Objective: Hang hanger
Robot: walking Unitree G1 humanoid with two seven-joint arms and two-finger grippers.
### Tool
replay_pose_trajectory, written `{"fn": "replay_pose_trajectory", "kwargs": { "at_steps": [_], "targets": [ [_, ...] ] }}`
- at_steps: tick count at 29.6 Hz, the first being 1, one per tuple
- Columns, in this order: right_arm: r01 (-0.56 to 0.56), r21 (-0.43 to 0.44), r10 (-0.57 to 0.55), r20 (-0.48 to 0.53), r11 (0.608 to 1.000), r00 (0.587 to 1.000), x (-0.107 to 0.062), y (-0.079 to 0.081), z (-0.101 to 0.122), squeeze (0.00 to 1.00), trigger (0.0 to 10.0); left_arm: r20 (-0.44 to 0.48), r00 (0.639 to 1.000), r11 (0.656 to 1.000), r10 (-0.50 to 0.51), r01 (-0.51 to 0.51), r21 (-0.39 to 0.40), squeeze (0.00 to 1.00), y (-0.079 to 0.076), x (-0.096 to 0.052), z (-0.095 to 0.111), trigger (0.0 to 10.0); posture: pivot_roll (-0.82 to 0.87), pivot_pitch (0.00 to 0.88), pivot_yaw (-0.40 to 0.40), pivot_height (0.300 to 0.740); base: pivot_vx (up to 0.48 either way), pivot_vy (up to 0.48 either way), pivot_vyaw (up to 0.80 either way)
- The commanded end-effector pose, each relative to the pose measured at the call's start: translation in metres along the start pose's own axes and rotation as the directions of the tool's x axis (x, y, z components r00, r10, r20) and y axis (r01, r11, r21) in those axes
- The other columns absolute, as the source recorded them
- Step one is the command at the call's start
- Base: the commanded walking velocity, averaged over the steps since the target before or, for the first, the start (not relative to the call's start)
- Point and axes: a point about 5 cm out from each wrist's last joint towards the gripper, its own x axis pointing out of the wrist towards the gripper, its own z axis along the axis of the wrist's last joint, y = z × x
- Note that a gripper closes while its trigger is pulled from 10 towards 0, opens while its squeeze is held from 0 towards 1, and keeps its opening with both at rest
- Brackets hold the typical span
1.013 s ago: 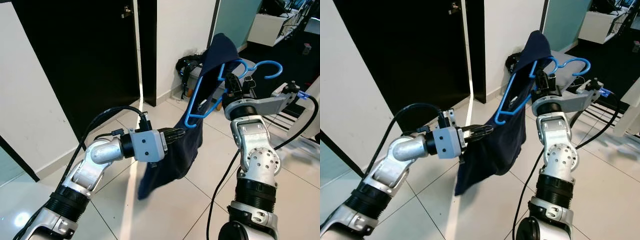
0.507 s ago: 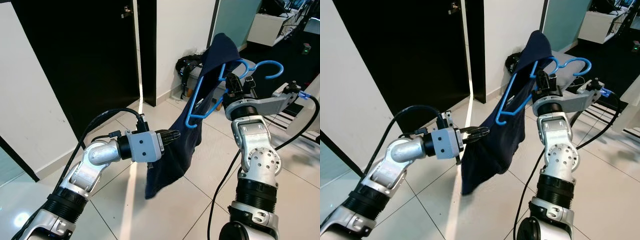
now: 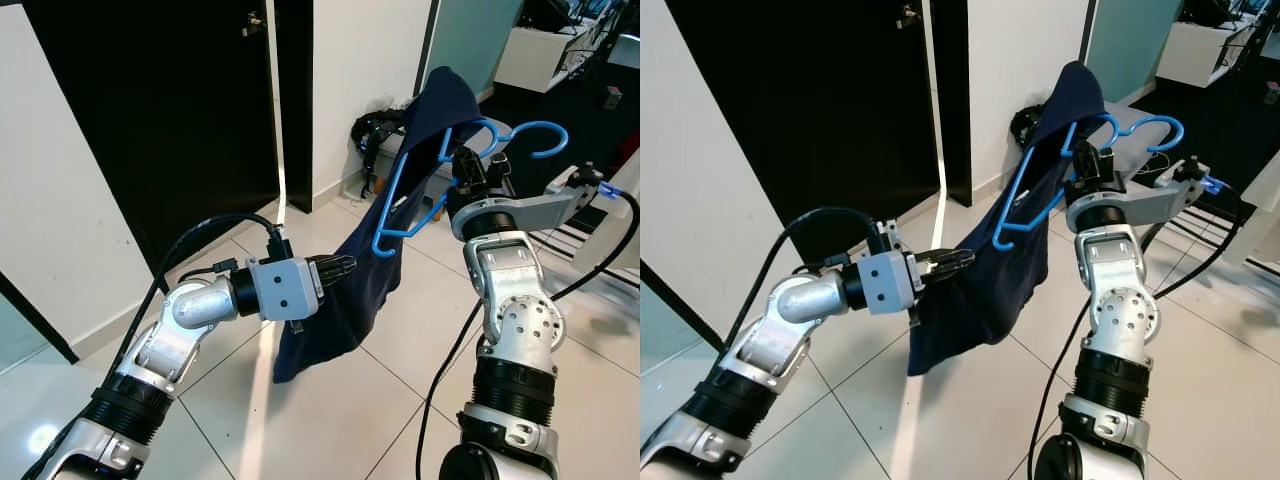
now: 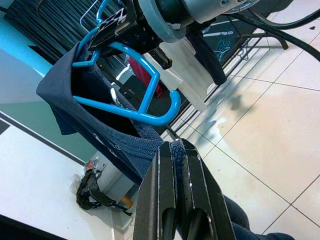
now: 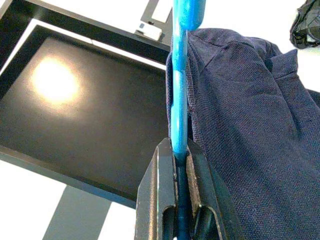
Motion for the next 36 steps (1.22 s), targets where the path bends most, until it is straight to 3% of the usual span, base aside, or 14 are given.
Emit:
{"fn": "replay_pose_trajectory", "kwargs": {
  "at_steps": [1,9,10,12,15,19,36],
  "targets": [
    [-0.033,-0.008,0.033,0.014,0.999,0.999,-0.002,0.005,0.003,0.00,10.0,-0.009,1.000,1.000,0.005,-0.005,0.006,0.00,0.002,-0.003,0.000,10.0,-0.05,0.094,-0.011,0.740,0.000,0.000,0.00],
    [-0.033,-0.008,0.033,0.016,0.999,0.999,-0.001,0.004,0.004,0.00,10.0,0.032,0.999,1.000,-0.001,0.001,-0.006,0.00,0.000,0.001,0.007,10.0,-0.05,0.095,-0.012,0.740,0.000,0.000,0.00],
    [-0.033,-0.004,0.033,0.023,0.999,0.999,-0.001,0.004,0.005,0.00,10.0,0.076,0.997,1.000,-0.021,0.022,-0.019,0.00,-0.007,0.006,0.014,10.0,-0.05,0.095,-0.011,0.740,0.000,0.000,0.00],
    [-0.033,-0.004,0.033,0.023,0.999,0.999,-0.001,0.004,0.005,0.00,10.0,0.076,0.997,1.000,-0.021,0.022,-0.019,0.00,-0.007,0.006,0.014,10.0,-0.05,0.095,-0.011,0.740,0.000,0.000,0.00],
    [-0.033,0.004,0.033,0.033,0.999,0.999,0.000,0.005,0.006,0.00,10.0,0.152,0.987,0.997,-0.054,0.062,-0.046,0.00,-0.022,0.016,0.028,10.0,-0.04,0.093,-0.012,0.740,0.000,0.000,0.00],
    [-0.034,0.006,0.034,0.040,0.999,0.999,0.001,0.005,0.007,0.00,10.0,0.186,0.980,0.995,-0.072,0.085,-0.061,0.00,-0.030,0.022,0.035,10.0,-0.04,0.090,-0.009,0.740,0.000,0.000,0.00],
    [-0.054,0.053,0.050,0.063,0.997,0.997,0.003,0.009,0.010,0.00,10.0,0.177,0.977,0.989,-0.116,0.130,-0.068,0.00,-0.040,0.023,0.034,10.0,-0.05,0.083,-0.004,0.740,0.000,0.000,0.00]
  ]
}}
